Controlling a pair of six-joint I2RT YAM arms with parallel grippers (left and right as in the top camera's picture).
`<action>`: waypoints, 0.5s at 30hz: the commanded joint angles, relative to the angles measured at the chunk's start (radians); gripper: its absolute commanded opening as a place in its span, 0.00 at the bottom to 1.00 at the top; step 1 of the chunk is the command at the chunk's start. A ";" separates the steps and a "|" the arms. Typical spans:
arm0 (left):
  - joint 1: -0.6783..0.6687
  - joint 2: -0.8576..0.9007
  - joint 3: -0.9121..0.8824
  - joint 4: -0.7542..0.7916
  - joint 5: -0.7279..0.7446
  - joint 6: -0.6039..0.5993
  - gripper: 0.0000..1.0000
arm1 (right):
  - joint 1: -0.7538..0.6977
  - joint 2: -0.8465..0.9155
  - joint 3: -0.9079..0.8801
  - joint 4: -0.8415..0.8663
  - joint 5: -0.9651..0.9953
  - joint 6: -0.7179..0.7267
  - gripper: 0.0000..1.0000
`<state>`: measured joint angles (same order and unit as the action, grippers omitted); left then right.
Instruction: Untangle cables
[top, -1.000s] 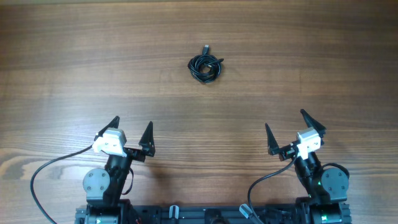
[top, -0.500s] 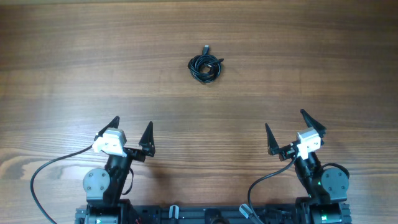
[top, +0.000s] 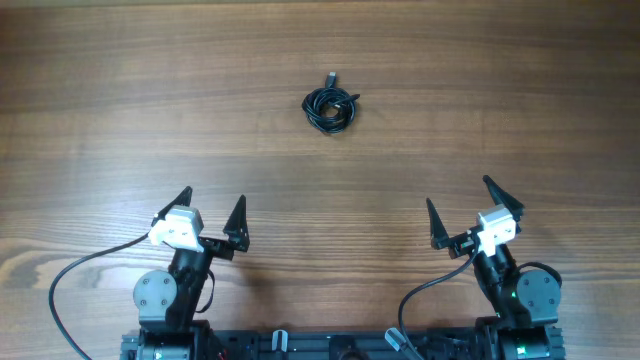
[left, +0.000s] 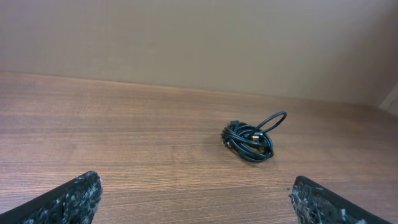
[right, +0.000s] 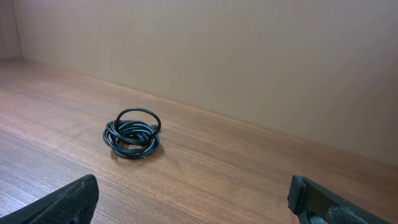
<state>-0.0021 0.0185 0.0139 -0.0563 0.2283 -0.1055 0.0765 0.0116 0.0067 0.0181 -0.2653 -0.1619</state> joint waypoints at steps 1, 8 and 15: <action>0.006 -0.012 -0.008 0.002 -0.013 0.023 1.00 | -0.005 -0.008 -0.002 0.003 -0.013 0.005 1.00; 0.006 -0.012 -0.008 0.004 -0.013 0.023 1.00 | -0.005 -0.008 -0.002 0.027 0.001 -0.020 1.00; 0.006 -0.008 -0.008 0.000 -0.024 0.023 1.00 | -0.005 -0.006 0.003 0.012 -0.121 0.023 1.00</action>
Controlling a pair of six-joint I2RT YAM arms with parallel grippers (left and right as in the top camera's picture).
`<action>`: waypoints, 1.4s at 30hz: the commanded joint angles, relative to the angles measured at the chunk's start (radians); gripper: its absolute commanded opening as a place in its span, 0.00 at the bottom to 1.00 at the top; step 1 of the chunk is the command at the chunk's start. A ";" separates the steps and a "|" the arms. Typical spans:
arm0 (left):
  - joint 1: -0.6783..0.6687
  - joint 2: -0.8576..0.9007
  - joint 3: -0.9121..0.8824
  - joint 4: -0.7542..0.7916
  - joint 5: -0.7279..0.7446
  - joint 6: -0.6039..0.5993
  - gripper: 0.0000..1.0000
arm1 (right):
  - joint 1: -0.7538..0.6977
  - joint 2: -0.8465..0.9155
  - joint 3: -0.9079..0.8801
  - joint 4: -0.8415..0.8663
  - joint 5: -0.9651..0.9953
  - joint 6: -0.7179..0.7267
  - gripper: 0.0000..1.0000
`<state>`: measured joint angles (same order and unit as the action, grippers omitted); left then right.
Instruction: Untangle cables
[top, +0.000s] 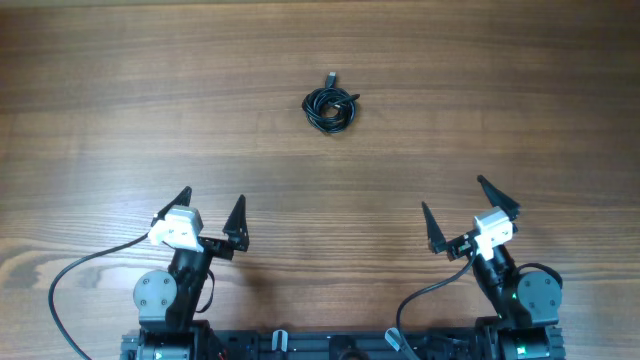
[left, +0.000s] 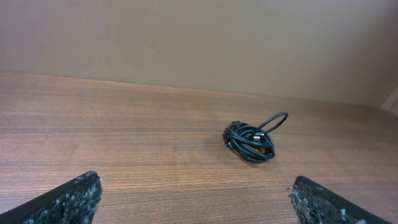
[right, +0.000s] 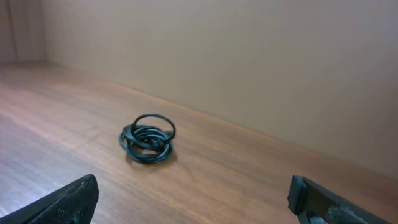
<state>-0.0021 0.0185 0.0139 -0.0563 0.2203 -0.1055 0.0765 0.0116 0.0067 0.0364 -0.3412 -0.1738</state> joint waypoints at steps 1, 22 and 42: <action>0.006 -0.008 -0.008 0.000 -0.016 0.023 1.00 | -0.005 -0.004 0.009 -0.008 -0.041 0.071 1.00; 0.006 0.098 0.146 0.000 -0.016 0.019 1.00 | -0.005 0.480 0.352 0.003 -0.103 -0.037 1.00; 0.004 1.375 1.450 -0.557 0.292 -0.238 1.00 | -0.005 1.218 1.357 -0.831 -0.370 -0.048 1.00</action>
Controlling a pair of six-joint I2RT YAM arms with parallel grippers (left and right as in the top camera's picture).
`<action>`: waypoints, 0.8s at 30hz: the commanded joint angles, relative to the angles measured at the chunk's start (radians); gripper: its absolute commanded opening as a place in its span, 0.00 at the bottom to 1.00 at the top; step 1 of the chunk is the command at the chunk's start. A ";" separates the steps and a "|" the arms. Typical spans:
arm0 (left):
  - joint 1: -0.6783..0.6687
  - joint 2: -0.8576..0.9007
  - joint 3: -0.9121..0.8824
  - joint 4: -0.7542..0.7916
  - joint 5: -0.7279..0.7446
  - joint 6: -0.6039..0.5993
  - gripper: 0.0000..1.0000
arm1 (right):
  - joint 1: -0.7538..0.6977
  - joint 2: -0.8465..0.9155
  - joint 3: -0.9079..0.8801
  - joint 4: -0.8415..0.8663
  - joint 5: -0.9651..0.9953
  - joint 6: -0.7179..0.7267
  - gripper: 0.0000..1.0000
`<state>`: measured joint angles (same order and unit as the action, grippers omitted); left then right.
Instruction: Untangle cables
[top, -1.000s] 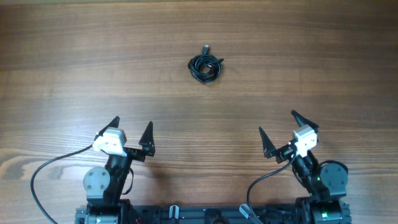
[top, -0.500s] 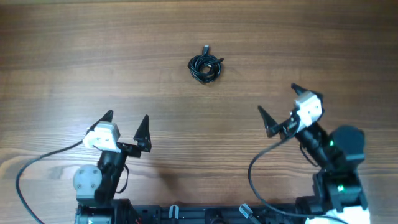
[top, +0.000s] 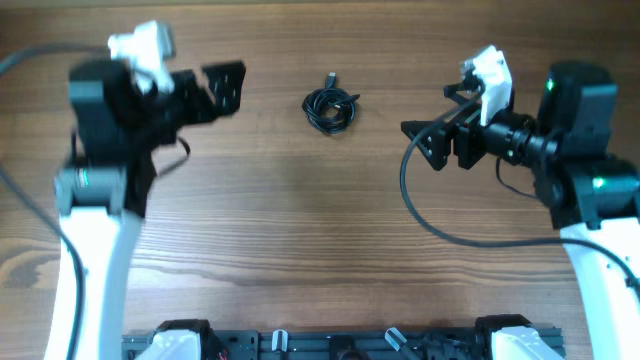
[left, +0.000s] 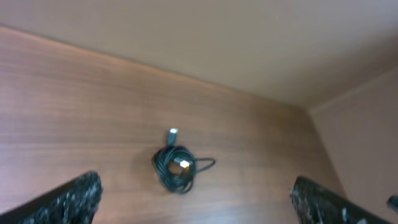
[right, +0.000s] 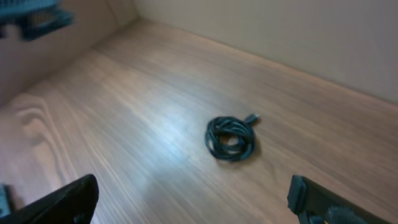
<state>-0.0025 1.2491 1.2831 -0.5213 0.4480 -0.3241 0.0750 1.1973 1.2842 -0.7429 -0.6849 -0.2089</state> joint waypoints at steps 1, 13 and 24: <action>0.003 0.224 0.280 -0.172 0.071 -0.021 1.00 | -0.003 0.048 0.102 -0.100 -0.008 -0.031 1.00; -0.002 0.350 0.325 -0.262 0.146 -0.021 1.00 | -0.003 0.056 0.102 -0.039 0.039 0.198 1.00; -0.220 0.503 0.325 -0.095 -0.199 -0.139 0.80 | -0.003 0.056 0.102 -0.049 0.195 0.243 0.98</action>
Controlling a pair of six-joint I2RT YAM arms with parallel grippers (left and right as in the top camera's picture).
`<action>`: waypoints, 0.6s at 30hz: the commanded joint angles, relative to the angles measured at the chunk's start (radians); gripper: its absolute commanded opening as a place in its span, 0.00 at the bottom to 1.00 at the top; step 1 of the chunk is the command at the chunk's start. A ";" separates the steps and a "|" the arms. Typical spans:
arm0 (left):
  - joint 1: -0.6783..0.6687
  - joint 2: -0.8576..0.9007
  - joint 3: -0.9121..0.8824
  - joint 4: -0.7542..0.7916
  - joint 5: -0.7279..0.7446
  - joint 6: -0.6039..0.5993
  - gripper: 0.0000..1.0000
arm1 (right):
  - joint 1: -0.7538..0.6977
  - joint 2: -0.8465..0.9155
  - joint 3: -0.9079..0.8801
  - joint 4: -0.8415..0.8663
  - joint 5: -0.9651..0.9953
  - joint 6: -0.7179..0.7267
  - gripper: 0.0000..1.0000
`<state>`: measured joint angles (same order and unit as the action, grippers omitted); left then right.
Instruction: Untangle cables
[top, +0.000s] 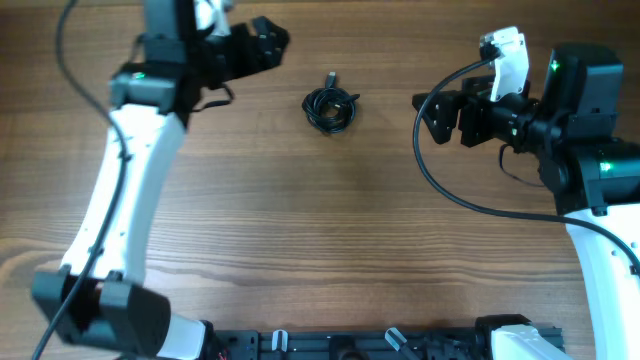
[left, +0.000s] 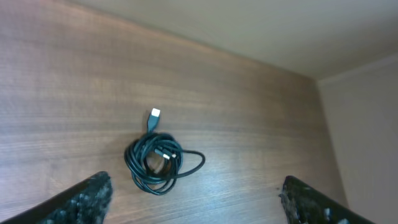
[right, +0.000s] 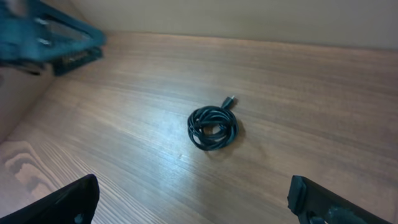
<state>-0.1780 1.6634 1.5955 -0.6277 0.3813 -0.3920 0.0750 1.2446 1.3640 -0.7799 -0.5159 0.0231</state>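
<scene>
A black cable coiled into a small tangled bundle (top: 330, 107) lies on the wooden table, one plug end sticking out toward the far edge. It also shows in the left wrist view as the cable bundle (left: 154, 163) and in the right wrist view as the cable bundle (right: 212, 127). My left gripper (top: 262, 45) hangs open above the table to the left of the bundle. My right gripper (top: 437, 117) is open to the right of it. Neither touches the cable.
The wooden table (top: 320, 250) stretches around the bundle on all sides. A plain beige wall (right: 249, 18) rises behind the far edge. The arm bases sit at the near edge.
My left gripper has moved right and farther back, nearer the bundle. My right gripper stays to the right of the bundle, turned slightly. The cable has not moved.
Both grippers rested open near the table's front edge, far from the coiled cable. Then both arms stood raised, flanking the bundle left and right. Now the left gripper is closer to the bundle, and the cable lies where it was.
</scene>
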 joint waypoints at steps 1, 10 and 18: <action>-0.055 0.127 0.013 0.016 -0.139 -0.103 0.74 | -0.003 0.009 0.022 -0.023 0.031 0.010 0.97; -0.108 0.405 0.013 0.094 -0.151 -0.385 0.44 | -0.003 0.011 0.021 -0.048 0.075 0.014 0.91; -0.224 0.474 0.013 0.038 -0.398 -0.514 0.38 | -0.003 0.108 0.021 -0.064 0.069 0.058 0.91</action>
<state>-0.3740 2.1265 1.5967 -0.5537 0.1352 -0.8719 0.0750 1.3117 1.3640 -0.8326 -0.4580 0.0452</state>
